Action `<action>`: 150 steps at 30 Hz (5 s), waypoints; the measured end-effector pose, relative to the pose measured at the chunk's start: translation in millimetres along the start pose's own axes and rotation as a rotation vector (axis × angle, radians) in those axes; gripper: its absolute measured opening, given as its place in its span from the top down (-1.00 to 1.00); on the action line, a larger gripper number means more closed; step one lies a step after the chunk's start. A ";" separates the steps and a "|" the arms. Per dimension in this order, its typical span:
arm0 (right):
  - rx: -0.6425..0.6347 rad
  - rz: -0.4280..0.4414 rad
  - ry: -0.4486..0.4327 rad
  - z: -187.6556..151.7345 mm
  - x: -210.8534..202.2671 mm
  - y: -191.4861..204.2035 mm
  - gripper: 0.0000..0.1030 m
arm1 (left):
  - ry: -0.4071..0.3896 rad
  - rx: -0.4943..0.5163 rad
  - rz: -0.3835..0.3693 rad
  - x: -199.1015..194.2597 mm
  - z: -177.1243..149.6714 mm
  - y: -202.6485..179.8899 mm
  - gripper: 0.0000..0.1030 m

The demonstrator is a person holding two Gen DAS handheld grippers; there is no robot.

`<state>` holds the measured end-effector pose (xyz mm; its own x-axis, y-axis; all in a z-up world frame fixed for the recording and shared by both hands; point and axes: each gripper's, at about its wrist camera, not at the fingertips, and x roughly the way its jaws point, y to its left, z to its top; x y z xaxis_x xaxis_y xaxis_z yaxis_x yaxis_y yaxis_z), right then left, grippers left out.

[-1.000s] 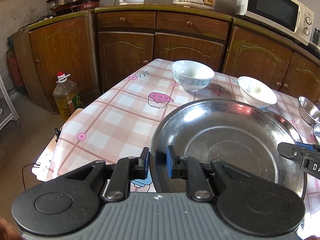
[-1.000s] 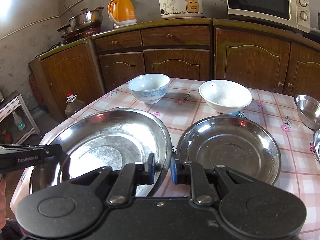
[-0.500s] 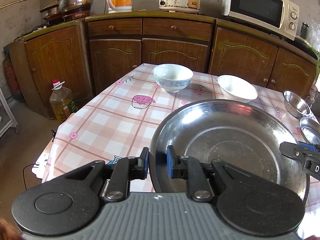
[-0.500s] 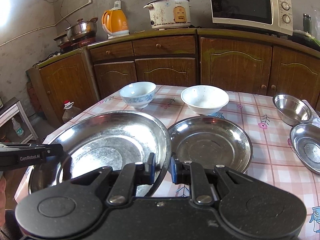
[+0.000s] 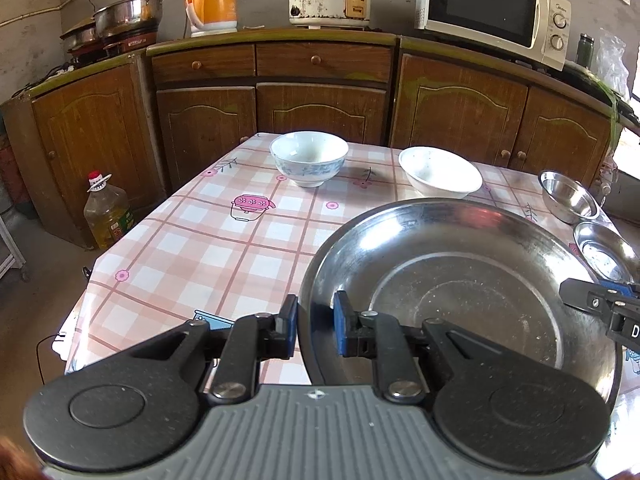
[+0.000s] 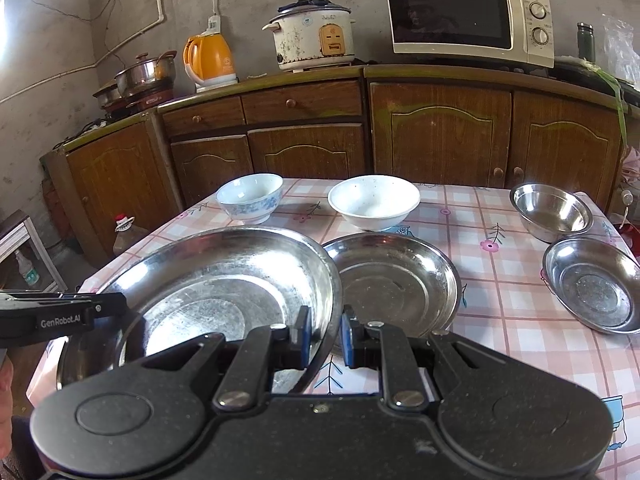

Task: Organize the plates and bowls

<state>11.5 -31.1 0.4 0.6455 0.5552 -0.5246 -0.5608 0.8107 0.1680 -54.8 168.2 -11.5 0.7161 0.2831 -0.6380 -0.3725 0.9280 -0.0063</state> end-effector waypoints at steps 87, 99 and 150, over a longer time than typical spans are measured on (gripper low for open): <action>0.195 -0.244 0.098 -96.2 -59.2 -140.9 0.60 | 0.144 0.221 -0.182 25.4 -67.1 -146.5 0.61; 0.194 -0.249 0.121 -101.6 -48.7 -142.1 0.60 | 0.161 0.242 -0.169 33.4 -72.8 -149.2 0.56; 0.252 -0.292 0.053 -88.4 -63.4 -165.5 0.02 | 0.147 0.237 -0.189 31.5 -51.2 -157.0 -0.46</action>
<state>17.6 -217.0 -67.9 0.7277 0.2890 -0.6221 -0.2082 0.9572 0.2011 -4.0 19.0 -70.1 0.6605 0.0785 -0.7467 -0.0810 0.9962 0.0330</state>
